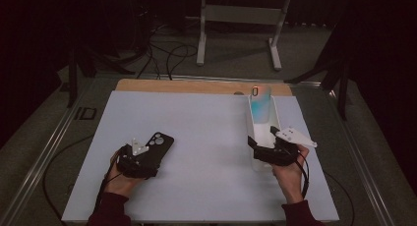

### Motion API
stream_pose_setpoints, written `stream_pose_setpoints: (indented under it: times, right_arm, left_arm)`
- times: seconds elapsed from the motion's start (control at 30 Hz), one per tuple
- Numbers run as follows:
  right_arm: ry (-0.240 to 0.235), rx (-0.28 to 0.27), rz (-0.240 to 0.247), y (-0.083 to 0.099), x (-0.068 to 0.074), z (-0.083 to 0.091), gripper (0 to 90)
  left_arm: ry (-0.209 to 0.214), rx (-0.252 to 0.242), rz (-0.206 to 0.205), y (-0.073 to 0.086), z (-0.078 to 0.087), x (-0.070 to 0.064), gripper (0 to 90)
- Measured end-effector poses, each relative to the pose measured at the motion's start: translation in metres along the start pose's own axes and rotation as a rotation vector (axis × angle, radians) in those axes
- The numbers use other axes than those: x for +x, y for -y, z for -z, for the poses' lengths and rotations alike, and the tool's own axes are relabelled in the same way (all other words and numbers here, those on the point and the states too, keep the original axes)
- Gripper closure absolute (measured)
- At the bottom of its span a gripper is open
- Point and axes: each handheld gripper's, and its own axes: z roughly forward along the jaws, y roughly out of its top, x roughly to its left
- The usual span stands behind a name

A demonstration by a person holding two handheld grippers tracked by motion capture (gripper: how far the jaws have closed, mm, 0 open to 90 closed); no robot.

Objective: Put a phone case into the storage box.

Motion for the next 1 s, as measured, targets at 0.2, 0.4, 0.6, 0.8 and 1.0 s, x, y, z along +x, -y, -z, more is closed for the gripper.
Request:
stream_pose_setpoints:
  times: [0.2, 0.4, 0.6, 0.8, 1.0]
  right_arm:
    - [-0.017, -0.001, -0.026, -0.002, -0.003, 0.003, 9.3]
    - [-0.026, -0.003, -0.025, -0.004, -0.001, 0.004, 9.3]
    - [-0.041, -0.006, -0.033, -0.005, 0.000, 0.002, 8.9]
    - [-0.060, 0.004, -0.025, -0.007, 0.002, 0.001, 8.9]
    - [-0.063, -0.002, -0.030, -0.008, 0.003, 0.000, 8.9]
  left_arm:
    - [0.001, -0.034, -0.025, -0.006, 0.006, -0.007, 15.7]
    - [0.002, -0.051, -0.044, -0.011, 0.011, -0.011, 15.7]
    - [0.007, -0.078, -0.067, -0.019, 0.016, -0.017, 15.7]
    - [0.016, -0.093, -0.100, -0.027, 0.017, -0.023, 15.7]
    - [0.023, -0.107, -0.127, -0.035, 0.020, -0.028, 15.7]
